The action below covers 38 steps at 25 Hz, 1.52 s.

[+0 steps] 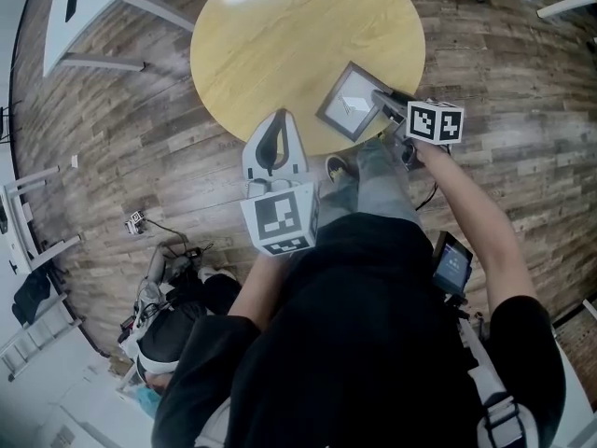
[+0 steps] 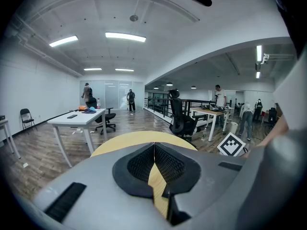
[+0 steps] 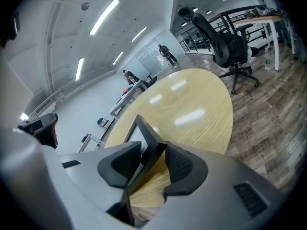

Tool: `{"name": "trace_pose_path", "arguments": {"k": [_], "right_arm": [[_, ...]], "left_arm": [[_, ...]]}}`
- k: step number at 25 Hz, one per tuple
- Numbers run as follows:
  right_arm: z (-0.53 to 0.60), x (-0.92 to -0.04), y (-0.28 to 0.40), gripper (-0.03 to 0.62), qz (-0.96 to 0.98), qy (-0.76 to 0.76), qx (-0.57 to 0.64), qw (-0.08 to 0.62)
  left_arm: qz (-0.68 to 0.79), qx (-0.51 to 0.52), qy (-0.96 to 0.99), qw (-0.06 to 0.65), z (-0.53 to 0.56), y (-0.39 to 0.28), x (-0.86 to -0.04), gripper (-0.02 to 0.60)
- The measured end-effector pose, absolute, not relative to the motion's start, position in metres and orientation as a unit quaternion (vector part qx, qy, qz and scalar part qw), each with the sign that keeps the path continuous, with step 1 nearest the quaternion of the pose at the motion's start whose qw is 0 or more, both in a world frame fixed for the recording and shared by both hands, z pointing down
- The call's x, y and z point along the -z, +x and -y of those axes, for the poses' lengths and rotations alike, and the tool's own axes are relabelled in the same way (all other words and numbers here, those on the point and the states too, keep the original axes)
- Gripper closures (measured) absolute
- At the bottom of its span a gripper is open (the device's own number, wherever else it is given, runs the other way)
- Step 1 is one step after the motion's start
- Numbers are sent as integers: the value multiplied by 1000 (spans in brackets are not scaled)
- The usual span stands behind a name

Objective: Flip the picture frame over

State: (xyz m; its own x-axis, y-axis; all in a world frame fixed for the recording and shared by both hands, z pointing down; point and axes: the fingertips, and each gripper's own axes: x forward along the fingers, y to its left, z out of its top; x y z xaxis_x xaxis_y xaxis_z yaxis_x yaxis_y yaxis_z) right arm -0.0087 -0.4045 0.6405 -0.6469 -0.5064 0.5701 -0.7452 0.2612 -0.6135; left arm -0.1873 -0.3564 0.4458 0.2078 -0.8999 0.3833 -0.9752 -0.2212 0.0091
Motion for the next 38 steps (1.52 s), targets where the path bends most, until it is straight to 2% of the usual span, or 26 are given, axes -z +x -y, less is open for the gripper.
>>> {"name": "trace_pose_path", "arguments": {"k": [6, 12, 21, 22, 27, 30, 32, 38], "right_arm": [[407, -654, -4, 427, 776, 421, -440, 166], [408, -666, -3, 414, 782, 440, -365, 247], [408, -659, -19, 414, 803, 399, -152, 415], [407, -658, -23, 418, 805, 383, -121, 436], [399, -659, -47, 519, 799, 296, 38, 522], [400, -641, -65, 568, 808, 275, 99, 511], [396, -618, -79, 574, 827, 264, 115, 482], [389, -487, -118, 576, 888, 285, 132, 335]], "left_arm": [[613, -149, 766, 121, 356, -194, -443, 558], [615, -150, 765, 123, 357, -194, -445, 558], [614, -151, 765, 122, 355, -192, -445, 558], [613, -151, 766, 121, 355, -191, -446, 558], [611, -151, 768, 117, 358, -188, -444, 558], [609, -147, 772, 108, 359, -185, -437, 558], [610, -142, 773, 104, 359, -183, -432, 558], [608, -119, 780, 89, 361, -182, -401, 558]]}}
